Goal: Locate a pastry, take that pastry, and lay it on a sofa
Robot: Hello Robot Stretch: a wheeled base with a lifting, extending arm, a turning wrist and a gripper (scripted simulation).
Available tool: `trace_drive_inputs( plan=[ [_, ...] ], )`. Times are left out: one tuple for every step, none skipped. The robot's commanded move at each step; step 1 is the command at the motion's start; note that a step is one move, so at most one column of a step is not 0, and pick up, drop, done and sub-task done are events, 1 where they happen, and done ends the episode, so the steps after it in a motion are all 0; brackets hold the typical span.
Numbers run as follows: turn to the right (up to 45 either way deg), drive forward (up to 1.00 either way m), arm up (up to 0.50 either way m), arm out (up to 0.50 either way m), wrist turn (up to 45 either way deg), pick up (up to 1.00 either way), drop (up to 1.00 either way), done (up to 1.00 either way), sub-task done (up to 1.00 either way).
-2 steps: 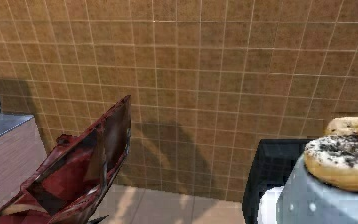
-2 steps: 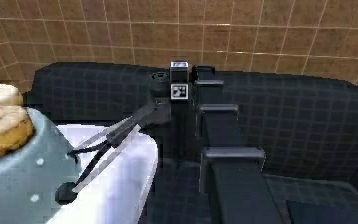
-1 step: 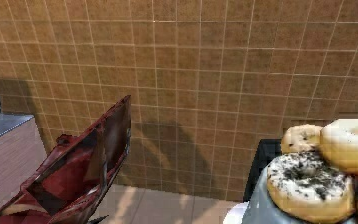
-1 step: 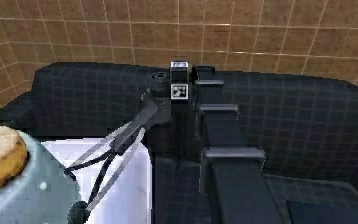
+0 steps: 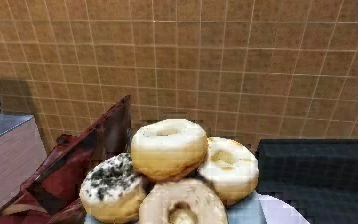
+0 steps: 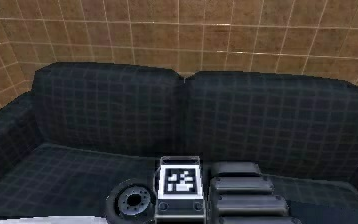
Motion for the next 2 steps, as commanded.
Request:
trace_drive_inputs(
  plan=[
    [15.0,0.0,0.0,0.0,0.0,0.0,0.0,0.0,0.0],
    [0.0,0.45,0.0,0.0,0.0,0.0,0.0,0.0,0.0]
  ],
)
